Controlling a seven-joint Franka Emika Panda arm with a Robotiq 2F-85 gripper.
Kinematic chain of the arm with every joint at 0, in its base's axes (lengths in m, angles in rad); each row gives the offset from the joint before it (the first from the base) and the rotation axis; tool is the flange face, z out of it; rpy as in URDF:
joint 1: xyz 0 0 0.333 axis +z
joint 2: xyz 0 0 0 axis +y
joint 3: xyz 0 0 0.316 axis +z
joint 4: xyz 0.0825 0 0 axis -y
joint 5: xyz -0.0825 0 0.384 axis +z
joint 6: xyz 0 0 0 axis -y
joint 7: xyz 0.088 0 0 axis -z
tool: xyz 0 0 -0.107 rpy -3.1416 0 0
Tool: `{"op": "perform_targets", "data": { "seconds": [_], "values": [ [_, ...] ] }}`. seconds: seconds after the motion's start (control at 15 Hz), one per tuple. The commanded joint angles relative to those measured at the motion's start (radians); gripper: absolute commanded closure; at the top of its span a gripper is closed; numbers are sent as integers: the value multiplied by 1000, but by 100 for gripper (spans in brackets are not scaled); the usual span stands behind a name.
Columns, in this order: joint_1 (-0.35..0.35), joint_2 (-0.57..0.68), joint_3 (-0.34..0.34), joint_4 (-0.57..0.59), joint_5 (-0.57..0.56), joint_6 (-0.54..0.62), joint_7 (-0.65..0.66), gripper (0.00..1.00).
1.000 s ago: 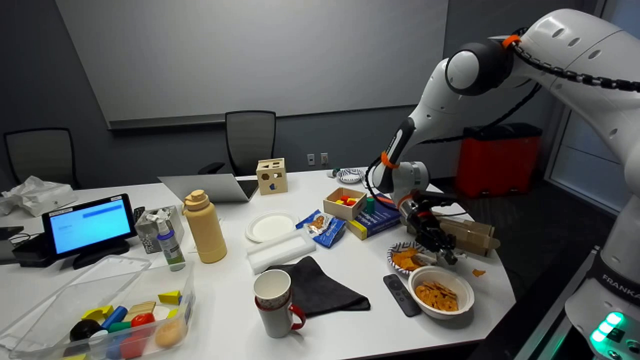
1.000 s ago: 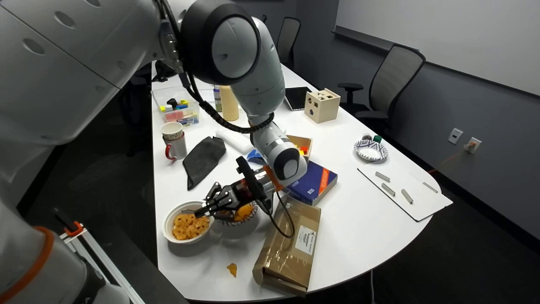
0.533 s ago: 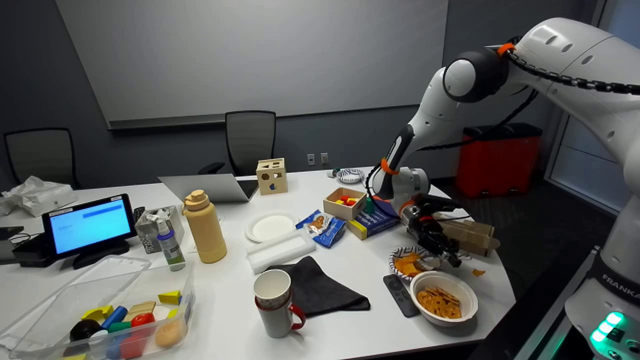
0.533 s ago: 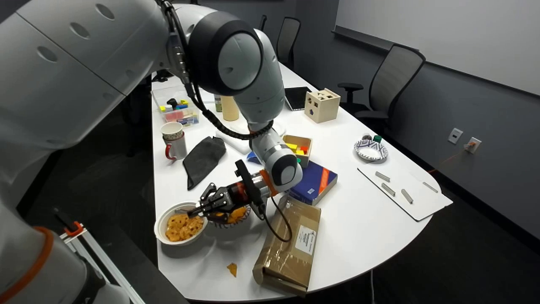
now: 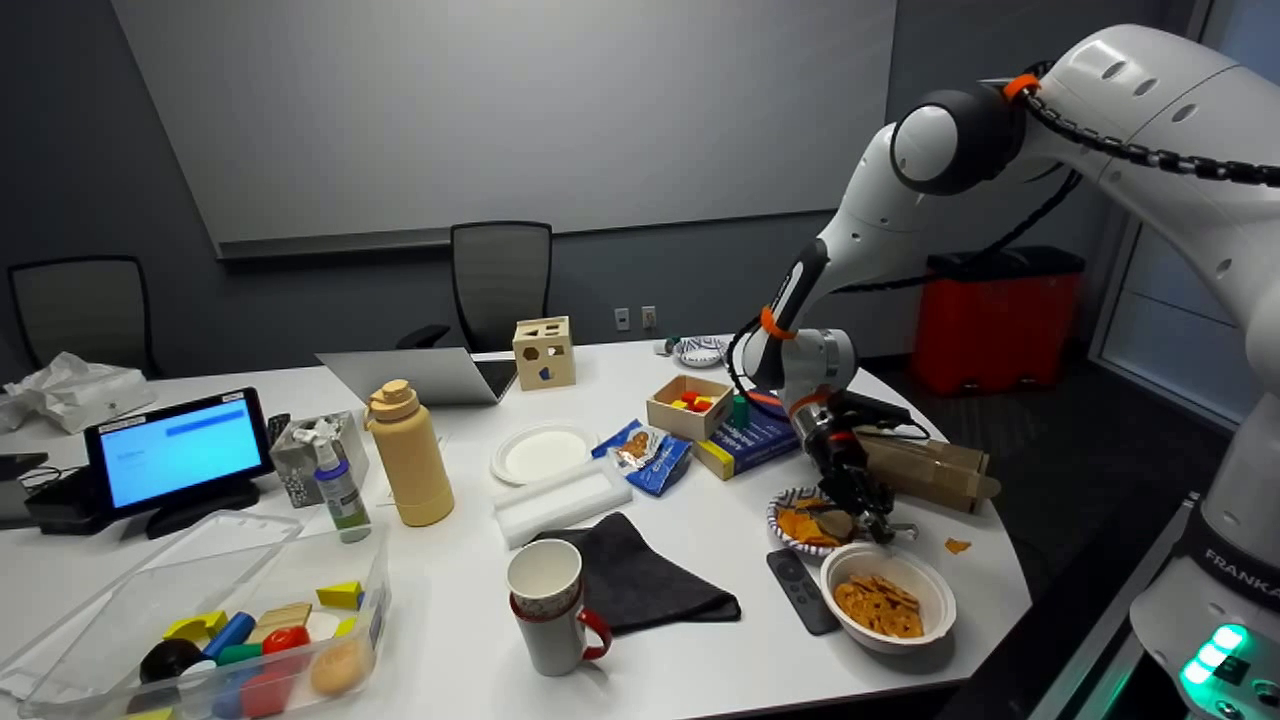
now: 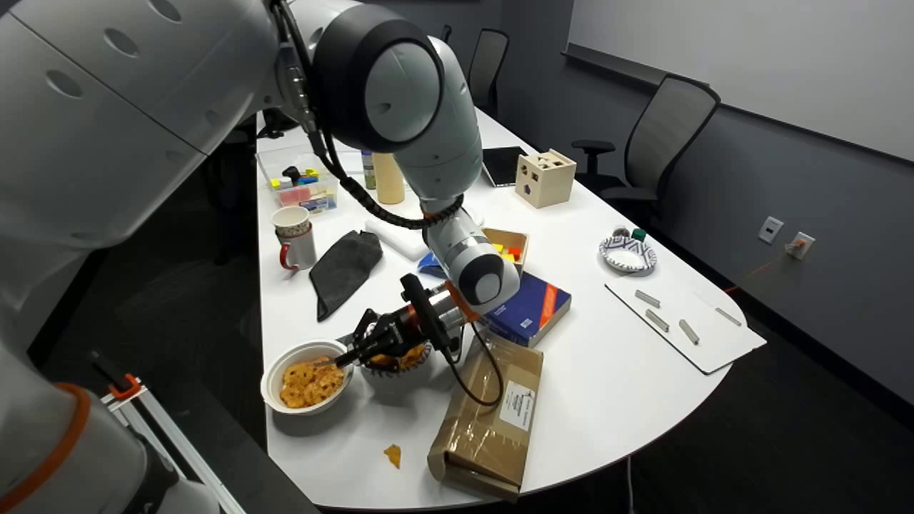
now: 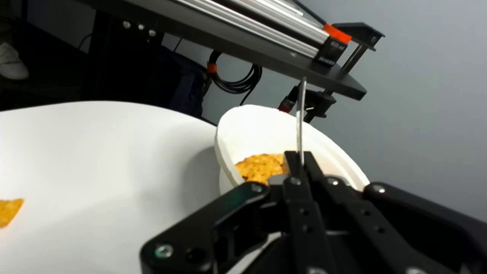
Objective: Pick up the spatula and scoop some chips from the white and purple bowl
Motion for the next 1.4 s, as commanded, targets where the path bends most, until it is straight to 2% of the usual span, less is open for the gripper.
{"op": "perform_targets", "data": {
  "seconds": [0.0,0.2,0.6,0.73,1.07,1.33],
  "values": [
    [19,-78,-4,-75,-29,97,21,99],
    [30,-101,-9,-93,-45,96,77,99],
    [25,-31,-11,-18,-90,-160,132,99],
    [26,-9,-16,-4,-86,-200,145,99],
    [41,17,-17,-18,-74,-124,164,99],
    [32,-3,10,-40,-56,-68,109,99]
  ]
}}
